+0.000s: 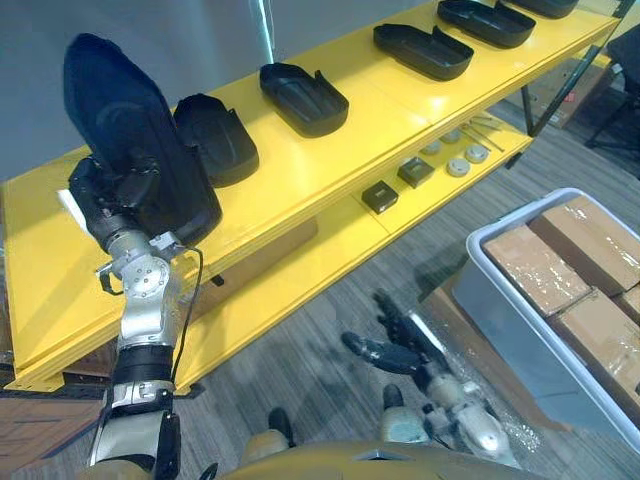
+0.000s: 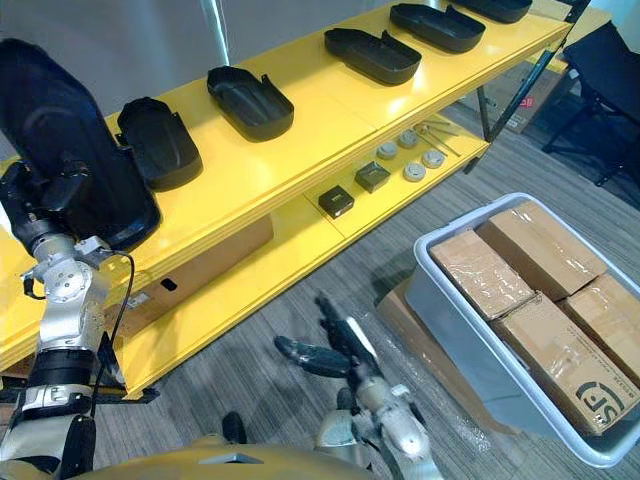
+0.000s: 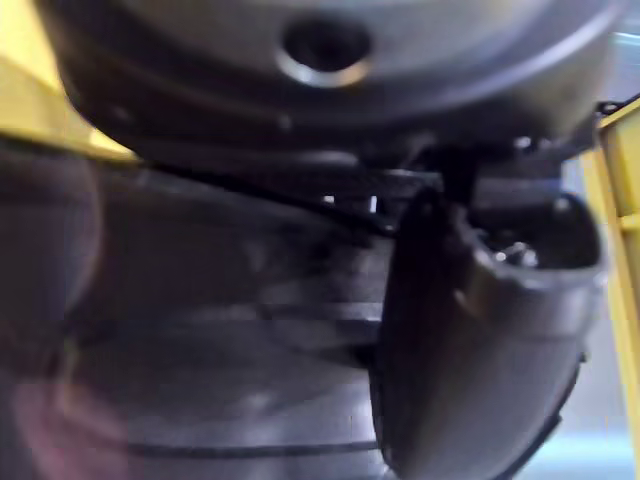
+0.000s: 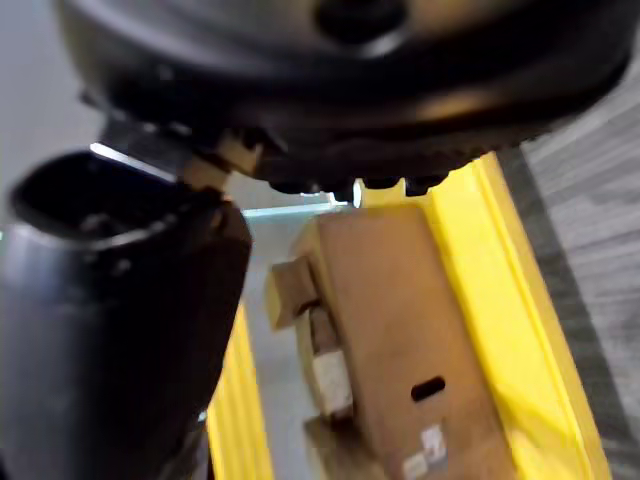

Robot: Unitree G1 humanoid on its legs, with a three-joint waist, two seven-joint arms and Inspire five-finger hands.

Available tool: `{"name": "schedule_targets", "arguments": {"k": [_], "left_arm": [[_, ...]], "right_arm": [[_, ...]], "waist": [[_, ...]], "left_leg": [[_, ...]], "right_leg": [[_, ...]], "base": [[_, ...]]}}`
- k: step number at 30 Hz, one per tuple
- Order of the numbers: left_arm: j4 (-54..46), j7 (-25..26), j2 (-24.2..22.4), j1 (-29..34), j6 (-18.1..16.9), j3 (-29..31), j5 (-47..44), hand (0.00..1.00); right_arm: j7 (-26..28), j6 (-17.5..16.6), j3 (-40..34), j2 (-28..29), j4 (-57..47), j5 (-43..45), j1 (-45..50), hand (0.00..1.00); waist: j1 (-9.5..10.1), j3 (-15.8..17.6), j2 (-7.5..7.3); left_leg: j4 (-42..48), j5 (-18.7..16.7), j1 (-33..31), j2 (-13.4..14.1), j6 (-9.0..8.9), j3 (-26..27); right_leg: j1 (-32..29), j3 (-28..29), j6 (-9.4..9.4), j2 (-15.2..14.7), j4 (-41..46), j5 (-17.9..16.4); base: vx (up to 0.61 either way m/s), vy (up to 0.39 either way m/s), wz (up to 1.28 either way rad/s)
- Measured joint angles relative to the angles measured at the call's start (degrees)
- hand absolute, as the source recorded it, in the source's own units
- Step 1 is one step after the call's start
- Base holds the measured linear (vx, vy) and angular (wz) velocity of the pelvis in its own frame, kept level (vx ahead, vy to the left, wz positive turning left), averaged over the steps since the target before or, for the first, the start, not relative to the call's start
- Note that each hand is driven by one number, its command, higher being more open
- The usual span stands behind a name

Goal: Walk over and take three plastic housings, then place them on the shelf

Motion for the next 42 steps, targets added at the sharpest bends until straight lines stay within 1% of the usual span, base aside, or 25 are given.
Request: {"name": "schedule_targets", "arguments": {"k": [2,5,6,8,11,12,13,15,17,19,21,22,23,25,26,27,29,30,31,32,34,37,38,41,42], "left_arm": [[0.99,-0.09,0.0,-2.24,0.28,-0.85,0.0,0.0],[1.12,-0.25,0.06,-4.56,0.52,-1.03,-0.18,0.0],[1.12,-0.62,0.35,-6.05,1.34,-1.05,-0.64,0.0],[1.16,-0.62,2.11,-7.93,1.57,-1.05,-1.72,0.0],[1.22,-0.42,4.75,-10.54,1.79,-0.97,-2.22,0.0],[1.23,-0.28,5.67,-11.77,2.19,-0.96,-2.23,0.0],[1.25,0.02,5.99,-12.82,2.69,-0.93,-2.29,0.0],[1.25,0.01,6.84,-13.24,2.89,-0.96,-2.39,0.0],[1.28,0.1,7.13,-14.82,4.03,-0.96,-2.45,0.0],[2.57,-0.09,8.84,-16.1,4.43,-1.03,-3.01,0.0],[4.44,-0.39,10.02,-18.19,5.71,-1.12,-4.54,0.0],[5.93,-1.02,11.13,-20.09,6.79,-1.14,-4.68,0.0],[6.5,-1.54,11.87,-22.11,8.04,-1.33,-4.75,0.0],[7.49,-1.93,12.55,-24.4,8.9,-2.09,-4.82,0.0],[8.18,-1.85,13.47,-25.81,9.16,-2.65,-5.71,0.0],[8.52,-1.81,14.26,-26.76,9.66,-2.77,-6.82,0.0],[10.11,-1.89,14.81,-28.84,10.41,-2.79,-6.92,0.0],[10.8,-2.2,15.25,-30.11,11.48,-2.81,-7.09,0.0],[10.82,-2.22,15.27,-30.15,11.5,-2.81,-7.09,0.0],[11.44,-3.04,16.79,-31.12,12.91,-3.71,-7.12,0.0],[12.9,-4.73,17.98,-32.58,14.52,-4.86,-8.59,0.0],[14.15,-8.17,20.12,-32.89,18.0,-5.06,-9.3,0.0],[14.69,-9.04,20.52,-32.89,18.67,-5.05,-9.29,0.0],[18.37,-12.46,21.36,-32.88,22.21,-4.98,-9.56,0.0],[19.25,-13.09,21.36,-32.88,22.76,-4.99,-9.61,0.0]], "right_arm": [[1.64,-0.2,3.45,-0.03,-0.01,0.81,-2.82,1.0],[2.01,-0.14,6.87,-0.23,-0.02,1.04,-5.86,1.0],[2.01,-0.12,7.58,-0.24,-0.02,1.08,-6.56,1.0],[1.88,0.17,8.73,-0.32,-0.02,1.17,-8.41,1.0],[1.51,0.66,9.68,-0.5,-0.1,1.15,-9.74,1.0],[1.18,1.36,9.72,-0.54,-0.19,1.15,-9.85,1.0],[0.46,1.79,9.92,-0.8,-0.38,1.16,-10.2,1.0],[-0.04,2.06,10.75,-1.39,-0.75,1.15,-10.03,1.0],[-0.75,2.3,10.87,-1.5,-1.93,1.15,-9.42,1.0],[-1.07,2.3,11.45,-1.49,-3.44,1.15,-8.83,1.0],[-1.11,2.31,11.76,-1.52,-4.51,1.15,-8.11,1.0],[-1.08,2.3,11.92,-1.46,-5.36,1.17,-7.99,1.0],[-1.09,2.31,11.84,-1.38,-5.6,1.23,-8.08,1.0],[-1.1,2.35,11.77,-1.56,-6.26,1.35,-7.94,1.0],[-1.09,2.36,11.92,-1.47,-6.59,1.34,-8.04,1.0],[-1.09,2.37,11.97,-1.41,-7.14,1.34,-7.95,1.0],[-1.16,2.37,11.93,-1.43,-7.56,1.35,-8.05,1.0],[-1.52,2.37,11.92,-1.43,-7.77,1.37,-8.04,1.0],[-1.54,2.37,11.93,-1.43,-7.78,1.37,-8.04,1.0],[-2.01,2.37,11.96,-1.43,-8.03,1.37,-7.99,1.0],[-2.42,2.4,11.92,-1.48,-8.04,1.46,-7.97,1.0],[-3.28,2.4,12.01,-1.44,-8.84,1.48,-7.95,1.0],[-3.42,2.4,12.0,-1.44,-9.04,1.48,-7.94,1.0],[-3.57,2.41,11.98,-1.44,-9.55,1.52,-7.9,1.0],[-3.57,2.44,11.99,-1.44,-9.55,1.52,-7.88,1.0]], "waist": [[0.85,0.93,0.65],[1.73,2.44,1.02],[2.39,2.97,1.09],[2.64,4.81,0.99],[2.95,5.58,0.86],[3.11,6.52,0.64],[3.59,6.97,0.52],[3.77,7.21,0.38],[4.04,7.94,0.42],[4.04,8.07,0.32],[4.17,8.1,0.32],[4.23,8.5,0.02],[4.25,9.14,-0.3],[4.2,9.75,-0.44],[4.32,10.32,-0.72],[4.38,10.4,-0.8],[4.58,10.74,-0.8],[4.78,11.22,-0.74],[4.79,11.24,-0.75],[4.99,11.36,-0.73],[5.51,11.47,-0.68],[5.54,11.47,-0.69],[5.54,11.47,-0.68],[5.71,11.47,-0.69],[5.75,11.47,-0.69]], "left_leg": [[-0.05,0.51,-0.85,-0.05,0.0,-1.28],[-0.54,1.59,-2.23,-0.06,-0.09,-3.43],[-1.19,2.34,-2.85,-0.04,-0.17,-4.11],[-1.79,3.19,-3.4,-0.05,-0.22,-5.24],[-3.01,4.8,-5.59,-0.04,-0.29,-6.37],[-3.23,5.06,-5.69,-0.03,-0.27,-6.52],[-3.24,5.09,-5.84,-0.04,-0.28,-6.47],[-3.23,5.11,-6.13,-0.09,-0.28,-6.43],[-3.25,5.13,-6.19,-0.04,-0.33,-6.4],[-3.47,5.16,-6.68,0.07,-0.39,-5.91],[-4.01,5.03,-6.65,0.24,-0.67,-5.13],[-4.03,4.95,-6.79,0.46,-0.76,-4.35],[-3.95,4.82,-6.92,0.97,-0.88,-2.72],[-3.87,5.16,-7.04,1.88,-0.61,-0.02],[-3.87,5.49,-7.04,1.96,-0.78,0.34],[-3.83,5.72,-7.62,1.97,-0.52,0.4],[-3.81,6.02,-8.07,1.95,-0.34,0.4],[-3.76,6.06,-8.1,1.97,-0.35,0.42],[-3.75,6.06,-8.1,1.97,-0.35,0.42],[-3.63,6.14,-8.6,2.01,-0.41,0.43],[-3.38,6.14,-8.69,2.06,-0.43,0.52],[-3.25,6.05,-8.72,2.08,-0.55,0.62],[-3.21,6.01,-8.72,2.09,-0.58,0.64],[-3.08,5.89,-8.69,2.17,-0.71,0.78],[-3.07,5.88,-8.69,2.17,-0.7,0.79]], "right_leg": [[-0.08,-1.39,-0.12,-0.09,0.34,-0.11],[-0.48,-3.71,-0.5,-0.09,1.25,-0.59],[-1.11,-4.51,-0.64,-0.07,1.85,-0.82],[-1.57,-5.57,-0.78,-0.08,2.79,-1.24],[-4.09,-6.43,-0.84,-0.05,4.04,-1.43],[-4.36,-6.65,-0.86,-0.08,4.51,-1.47],[-4.61,-6.67,-0.9,-0.11,4.71,-1.51],[-5.16,-6.65,-0.83,-0.29,5.4,-1.75],[-5.18,-6.64,-0.84,-0.37,5.5,-1.81],[-6.05,-6.38,-0.84,-0.53,5.85,-1.82],[-6.57,-6.12,-0.8,-0.69,6.28,-1.85],[-6.99,-5.87,-0.78,-0.87,6.44,-1.86],[-6.99,-5.83,-0.78,-0.89,6.52,-1.86],[-7.03,-6.24,-0.78,-0.9,6.64,-1.86],[-7.29,-6.15,-0.78,-0.9,6.82,-1.86],[-8.11,-6.1,-0.79,-0.91,7.21,-1.86],[-8.54,-6.12,-0.79,-0.95,7.33,-1.86],[-8.56,-6.12,-0.79,-0.94,7.37,-1.87],[-8.56,-6.12,-0.79,-0.94,7.37,-1.87],[-8.99,-6.13,-0.83,-0.92,7.38,-1.91],[-8.94,-6.15,-0.86,-0.92,7.4,-1.94],[-8.9,-6.17,-0.89,-0.96,7.44,-2.04],[-8.88,-6.17,-0.88,-0.96,7.45,-2.07],[-8.79,-6.19,-0.87,-0.98,7.48,-2.09],[-8.78,-6.2,-0.87,-0.99,7.5,-2.09]], "base": [[-0.05,-0.016,0.29],[-0.05,-0.029,0.43],[-0.05,-0.035,0.42],[-0.05,-0.026,0.31],[-0.05,-0.015,0.27],[-0.03,-0.004,0.07],[-0.03,-0.002,0.03],[0.0,0.0,0.0],[0.0,0.0,0.0],[-0.01,0.011,-0.03],[-0.01,0.012,-0.08],[-0.02,0.017,-0.06],[0.0,0.0,0.0],[-0.01,0.003,0.09],[0.0,0.0,0.03],[0.0,0.0,0.0],[0.0,0.0,0.0],[0.0,0.0,0.0],[0.0,0.0,0.0],[0.0,0.0,0.0],[0.0,0.0,0.0],[0.0,0.0,0.0],[0.0,0.0,0.0],[0.0,0.0,0.0],[0.0,0.0,0.0]]}}
